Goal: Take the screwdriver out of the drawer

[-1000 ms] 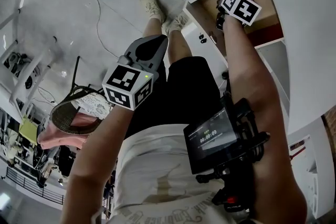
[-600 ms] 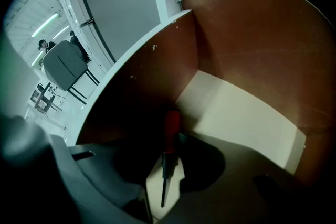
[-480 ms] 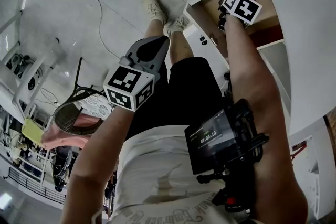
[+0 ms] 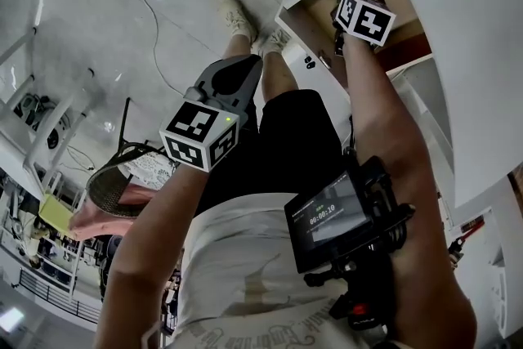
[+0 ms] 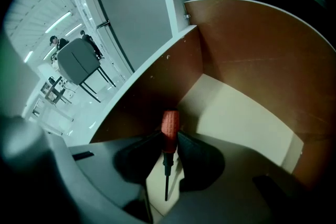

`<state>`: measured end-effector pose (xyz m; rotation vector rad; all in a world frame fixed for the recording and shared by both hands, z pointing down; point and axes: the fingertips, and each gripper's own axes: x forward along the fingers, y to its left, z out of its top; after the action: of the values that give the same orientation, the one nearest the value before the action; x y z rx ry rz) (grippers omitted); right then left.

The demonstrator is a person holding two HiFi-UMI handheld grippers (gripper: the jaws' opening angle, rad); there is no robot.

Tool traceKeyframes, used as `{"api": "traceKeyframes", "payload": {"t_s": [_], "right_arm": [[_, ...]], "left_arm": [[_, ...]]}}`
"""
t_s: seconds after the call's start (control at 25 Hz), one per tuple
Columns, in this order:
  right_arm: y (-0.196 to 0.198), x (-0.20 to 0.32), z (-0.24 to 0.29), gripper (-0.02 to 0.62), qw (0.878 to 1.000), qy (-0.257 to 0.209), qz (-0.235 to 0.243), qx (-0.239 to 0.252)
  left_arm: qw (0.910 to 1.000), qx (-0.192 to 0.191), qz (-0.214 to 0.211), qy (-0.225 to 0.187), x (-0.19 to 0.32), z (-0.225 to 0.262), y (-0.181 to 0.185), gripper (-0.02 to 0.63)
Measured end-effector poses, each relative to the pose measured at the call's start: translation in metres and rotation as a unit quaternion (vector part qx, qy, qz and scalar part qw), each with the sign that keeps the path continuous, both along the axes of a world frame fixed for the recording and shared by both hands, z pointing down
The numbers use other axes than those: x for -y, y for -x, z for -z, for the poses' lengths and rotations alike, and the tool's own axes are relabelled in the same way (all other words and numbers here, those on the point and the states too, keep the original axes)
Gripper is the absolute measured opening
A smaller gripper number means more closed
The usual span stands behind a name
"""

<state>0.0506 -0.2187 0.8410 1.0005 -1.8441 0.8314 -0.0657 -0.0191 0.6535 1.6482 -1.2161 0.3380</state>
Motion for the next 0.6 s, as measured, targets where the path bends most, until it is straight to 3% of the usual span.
{"api": "traceKeyframes", "payload": {"t_s": [0.24, 0.6], "right_arm": [[0.001, -0.008, 0.019, 0.107, 0.998, -0.016, 0.066, -0.001], [-0.013, -0.019, 0.041, 0.107, 0.997, -0.022, 0.077, 0.008]], "left_arm": [[0.9998, 0.008, -0.014, -0.010, 0.007, 0.012, -0.005, 0.020], [0.9988, 0.010, -0.038, -0.028, 0.026, 0.030, -0.020, 0.020]]}}
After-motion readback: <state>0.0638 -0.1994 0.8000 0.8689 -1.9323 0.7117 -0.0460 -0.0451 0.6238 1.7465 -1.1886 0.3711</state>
